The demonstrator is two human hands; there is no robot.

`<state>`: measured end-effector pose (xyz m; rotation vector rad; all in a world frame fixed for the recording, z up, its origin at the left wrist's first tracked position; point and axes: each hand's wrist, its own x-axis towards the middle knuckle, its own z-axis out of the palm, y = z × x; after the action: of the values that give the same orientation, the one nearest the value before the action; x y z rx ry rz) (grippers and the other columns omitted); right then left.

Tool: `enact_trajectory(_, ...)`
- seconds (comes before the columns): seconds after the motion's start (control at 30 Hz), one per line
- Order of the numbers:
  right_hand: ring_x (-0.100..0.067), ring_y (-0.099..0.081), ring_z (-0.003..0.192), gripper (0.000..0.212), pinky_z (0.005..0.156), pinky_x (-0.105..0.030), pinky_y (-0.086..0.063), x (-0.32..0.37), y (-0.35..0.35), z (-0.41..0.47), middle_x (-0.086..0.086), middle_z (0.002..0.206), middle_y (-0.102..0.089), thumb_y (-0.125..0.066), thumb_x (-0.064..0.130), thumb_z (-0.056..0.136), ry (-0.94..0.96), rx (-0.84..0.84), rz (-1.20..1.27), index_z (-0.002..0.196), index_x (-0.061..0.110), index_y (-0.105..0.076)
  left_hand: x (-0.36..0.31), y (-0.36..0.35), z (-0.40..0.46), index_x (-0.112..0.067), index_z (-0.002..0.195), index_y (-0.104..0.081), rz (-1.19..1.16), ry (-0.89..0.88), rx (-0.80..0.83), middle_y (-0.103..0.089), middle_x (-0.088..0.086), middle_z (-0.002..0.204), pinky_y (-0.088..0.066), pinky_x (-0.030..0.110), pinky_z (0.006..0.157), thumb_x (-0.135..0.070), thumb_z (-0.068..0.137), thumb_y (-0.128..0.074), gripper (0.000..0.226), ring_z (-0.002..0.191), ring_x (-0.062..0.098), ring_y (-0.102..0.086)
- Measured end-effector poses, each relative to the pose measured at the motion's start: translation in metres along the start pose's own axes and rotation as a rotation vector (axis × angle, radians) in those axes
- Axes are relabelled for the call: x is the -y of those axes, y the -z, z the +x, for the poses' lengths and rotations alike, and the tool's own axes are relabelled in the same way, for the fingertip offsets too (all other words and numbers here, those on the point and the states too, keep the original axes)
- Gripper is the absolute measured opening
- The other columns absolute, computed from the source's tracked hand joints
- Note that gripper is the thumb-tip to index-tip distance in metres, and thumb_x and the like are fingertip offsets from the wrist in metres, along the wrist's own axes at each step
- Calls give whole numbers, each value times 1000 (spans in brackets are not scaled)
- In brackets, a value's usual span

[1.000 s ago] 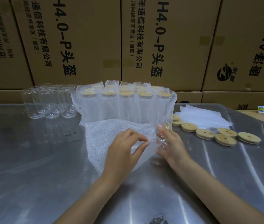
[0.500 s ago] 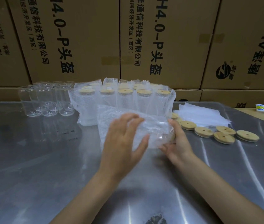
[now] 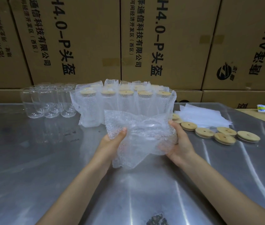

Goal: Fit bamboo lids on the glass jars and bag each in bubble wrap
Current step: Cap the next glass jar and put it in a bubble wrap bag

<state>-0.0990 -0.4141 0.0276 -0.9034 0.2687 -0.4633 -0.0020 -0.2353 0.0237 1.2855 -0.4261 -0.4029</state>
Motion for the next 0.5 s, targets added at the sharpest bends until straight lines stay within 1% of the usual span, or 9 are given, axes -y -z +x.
enact_trajectory(0.1, -32, -60, 118, 74, 94, -45, -50, -2, -2, 1, -12, 129, -63, -65, 40, 70, 3, 23, 20, 138, 15, -51, 0, -1, -1, -22, 94, -75, -45, -10, 39, -75, 1, 99, -58, 27, 71, -45, 70, -69, 35, 93, 18, -72)
enact_trajectory(0.17, -30, -63, 113, 67, 92, -43, -51, -1, -3, 2, -13, 125, -65, -64, 41, 70, 21, 33, 6, 131, 14, -59, -4, -3, -5, -23, 95, -75, -64, -7, 90, -75, 0, 100, -57, 23, 66, -46, 72, -67, 33, 93, 16, -72)
enact_trajectory(0.2, -28, -66, 107, 58, 88, -41, -54, 0, -4, 2, -13, 119, -68, -63, 41, 71, 34, 55, -4, 121, 13, -67, -5, -4, -6, -22, 100, -74, -66, -6, 112, -75, 0, 101, -56, 22, 66, -46, 73, -66, 37, 94, 15, -72)
enact_trajectory(0.23, -27, -69, 100, 47, 84, -39, -57, 0, -4, 2, -13, 113, -70, -61, 42, 76, 42, 79, -13, 110, 12, -73, -5, -5, -7, -20, 107, -71, -71, -6, 140, -74, 2, 104, -57, 22, 68, -45, 74, -66, 42, 96, 17, -71)
enact_trajectory(0.27, -27, -69, 99, 42, 83, -38, -58, 0, -5, 2, -14, 111, -70, -56, 42, 84, 47, 92, -18, 106, 10, -74, -6, -6, -9, -17, 113, -68, -75, -7, 163, -73, 4, 107, -57, 24, 72, -44, 74, -67, 47, 99, 19, -70)
enact_trajectory(0.33, -32, -64, 110, 46, 94, -43, -51, -1, -4, 3, -17, 119, -67, -42, 41, 98, 30, 103, -46, 118, 6, -66, -5, -10, -13, -15, 121, -63, -57, -30, 189, -72, 5, 111, -57, 26, 77, -41, 73, -70, 55, 103, 20, -69)
enact_trajectory(0.37, -34, -62, 112, 46, 99, -46, -48, -2, -3, 2, -17, 120, -66, -41, 40, 100, 12, 111, -77, 120, 6, -64, -4, -11, -14, -15, 122, -61, -39, -49, 183, -72, 4, 111, -57, 27, 80, -40, 70, -72, 59, 103, 20, -69)
enact_trajectory(0.43, -32, -63, 107, 40, 99, -46, -45, -3, -4, 2, -17, 115, -68, -44, 37, 99, -11, 137, -150, 114, 8, -67, -4, -12, -16, -19, 125, -58, -11, -75, 156, -72, 0, 113, -55, 33, 88, -40, 64, -76, 68, 105, 18, -68)
enact_trajectory(0.5, -32, -63, 106, 40, 99, -48, -45, -3, -6, 1, -18, 118, -66, -46, 35, 99, -20, 157, -200, 118, 7, -65, -5, -9, -16, -23, 126, -56, -8, -87, 133, -72, -4, 112, -55, 35, 90, -42, 60, -82, 73, 104, 15, -68)
